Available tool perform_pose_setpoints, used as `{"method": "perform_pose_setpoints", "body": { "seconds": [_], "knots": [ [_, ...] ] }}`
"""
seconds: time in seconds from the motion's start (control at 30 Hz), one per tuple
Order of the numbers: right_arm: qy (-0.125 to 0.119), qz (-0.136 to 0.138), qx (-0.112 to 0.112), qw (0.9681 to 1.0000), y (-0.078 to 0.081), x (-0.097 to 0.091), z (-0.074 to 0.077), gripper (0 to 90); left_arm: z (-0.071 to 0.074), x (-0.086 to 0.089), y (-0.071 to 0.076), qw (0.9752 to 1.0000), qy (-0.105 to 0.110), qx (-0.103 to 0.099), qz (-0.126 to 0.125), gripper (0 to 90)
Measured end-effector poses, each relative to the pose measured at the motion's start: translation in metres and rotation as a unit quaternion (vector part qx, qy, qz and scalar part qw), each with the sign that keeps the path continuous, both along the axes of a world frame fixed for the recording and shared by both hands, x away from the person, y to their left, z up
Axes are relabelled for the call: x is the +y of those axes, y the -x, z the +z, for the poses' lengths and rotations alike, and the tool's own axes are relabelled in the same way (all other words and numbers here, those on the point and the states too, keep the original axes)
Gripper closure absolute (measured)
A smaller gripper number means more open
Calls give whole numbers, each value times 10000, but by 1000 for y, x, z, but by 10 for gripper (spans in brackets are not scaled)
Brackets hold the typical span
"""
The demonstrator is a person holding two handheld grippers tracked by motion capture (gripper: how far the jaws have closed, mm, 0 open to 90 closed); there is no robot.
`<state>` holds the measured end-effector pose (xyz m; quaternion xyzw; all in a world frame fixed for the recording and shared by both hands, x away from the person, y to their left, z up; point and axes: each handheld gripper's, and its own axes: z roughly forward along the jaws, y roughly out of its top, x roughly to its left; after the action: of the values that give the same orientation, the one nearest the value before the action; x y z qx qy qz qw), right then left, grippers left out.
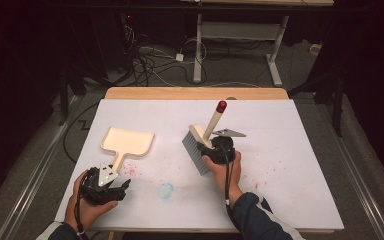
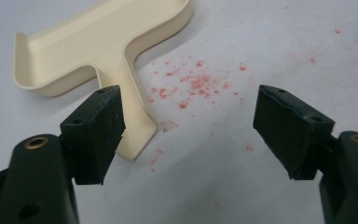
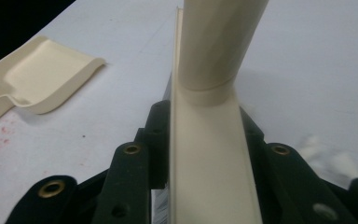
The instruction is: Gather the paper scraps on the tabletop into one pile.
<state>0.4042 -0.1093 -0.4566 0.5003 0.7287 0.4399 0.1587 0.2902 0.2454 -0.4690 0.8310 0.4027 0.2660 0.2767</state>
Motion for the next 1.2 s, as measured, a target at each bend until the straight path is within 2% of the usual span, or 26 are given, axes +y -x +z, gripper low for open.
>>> {"method": "perform_pose_setpoints", "body": {
  "seconds": [0.2,0.37,0.53,0.57,0.6,0.63,0.7,0.73,0.77,0.83,0.87,0.9,0.93,0.97,1.0,1.03,1.07,1.1,1.13,1.17,1.2],
  "knots": [
    [47,-174,27,9998,8,-25,1,671,0,-1,0,10000,-22,-3,-2,241],
    [-2,-84,-14,10000,11,-31,7,675,1,-1,1,10000,-30,-16,-17,241],
    [-32,345,-232,9991,14,-32,21,675,1,-1,1,10000,-25,-13,-27,240],
    [25,657,-337,9973,16,-32,28,675,1,-1,1,10000,-32,-10,-32,239],
    [25,657,-337,9973,16,-32,28,675,1,-1,1,10000,-37,-8,-33,239],
    [90,972,-457,9942,21,-34,36,675,1,-1,1,10000,-36,-12,-35,239],
    [123,1271,-542,9903,26,-38,44,675,1,-1,2,10000,-41,-20,-39,239],
    [123,1271,-542,9903,26,-38,44,675,1,-1,1,10000,-39,-16,-35,239],
    [171,1658,-601,9842,31,-44,51,675,1,-1,1,10000,-41,-13,-36,239],
    [198,2063,-712,9757,36,-51,57,675,1,-2,2,10000,-51,-21,-50,239],
    [258,2286,-743,9703,39,-55,59,675,1,-2,2,10000,-52,-28,-53,238],
    [258,2286,-743,9703,39,-55,59,675,1,-2,2,10000,-45,-32,-51,238],
    [309,2551,-784,9632,41,-58,60,675,1,-1,1,10000,-41,-29,-47,238],
    [396,2713,-836,9580,44,-62,62,675,1,-2,1,10000,-40,-20,-39,238],
    [553,3079,-893,9456,49,-69,62,675,1,-2,1,10000,-46,-12,-47,236],
    [553,3079,-893,9456,49,-69,62,675,1,-2,1,10000,-50,-13,-60,236],
    [606,3229,-850,9406,51,-73,61,675,1,-2,1,10000,-54,-20,-68,236],
    [643,3328,-847,9370,53,-76,59,675,1,-2,1,10000,-53,-20,-67,236],
    [669,3598,-803,9272,56,-82,53,675,1,-2,1,10000,-47,-15,-66,236],
    [669,3598,-803,9272,56,-82,53,675,1,-2,1,10000,-37,-13,-58,236],
    [721,3678,-729,9242,56,-84,49,675,0,-2,1,10000,-43,-10,-57,235]
  ]
}}
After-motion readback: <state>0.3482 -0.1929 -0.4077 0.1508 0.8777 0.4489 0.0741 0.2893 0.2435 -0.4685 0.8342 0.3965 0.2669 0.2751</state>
